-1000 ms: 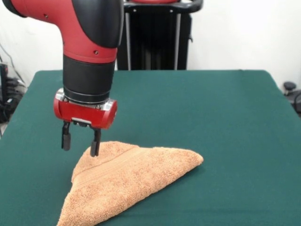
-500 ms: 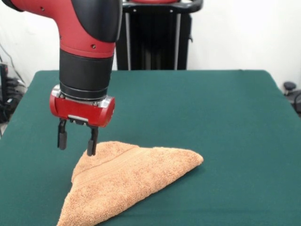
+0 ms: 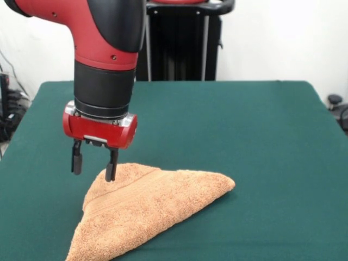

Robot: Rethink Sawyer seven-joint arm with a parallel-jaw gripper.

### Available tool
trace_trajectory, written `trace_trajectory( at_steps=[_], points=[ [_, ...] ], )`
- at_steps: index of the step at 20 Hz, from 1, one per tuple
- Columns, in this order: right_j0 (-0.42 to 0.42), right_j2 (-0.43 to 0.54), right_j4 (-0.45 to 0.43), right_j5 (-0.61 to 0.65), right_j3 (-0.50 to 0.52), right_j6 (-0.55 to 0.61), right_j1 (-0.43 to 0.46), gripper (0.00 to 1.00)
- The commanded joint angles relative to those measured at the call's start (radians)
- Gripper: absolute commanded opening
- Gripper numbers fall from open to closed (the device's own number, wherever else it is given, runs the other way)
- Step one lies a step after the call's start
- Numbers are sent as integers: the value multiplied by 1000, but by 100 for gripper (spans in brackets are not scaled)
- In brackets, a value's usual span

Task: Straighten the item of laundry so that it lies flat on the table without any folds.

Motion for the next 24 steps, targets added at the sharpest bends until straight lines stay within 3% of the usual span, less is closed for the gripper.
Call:
trace_trajectory(
  at_steps=[1,24],
  points=[
    [34,74,3,-9,11,154,96,100],
    [8,94,-2,-62,-10,142,175,100]
  ],
)
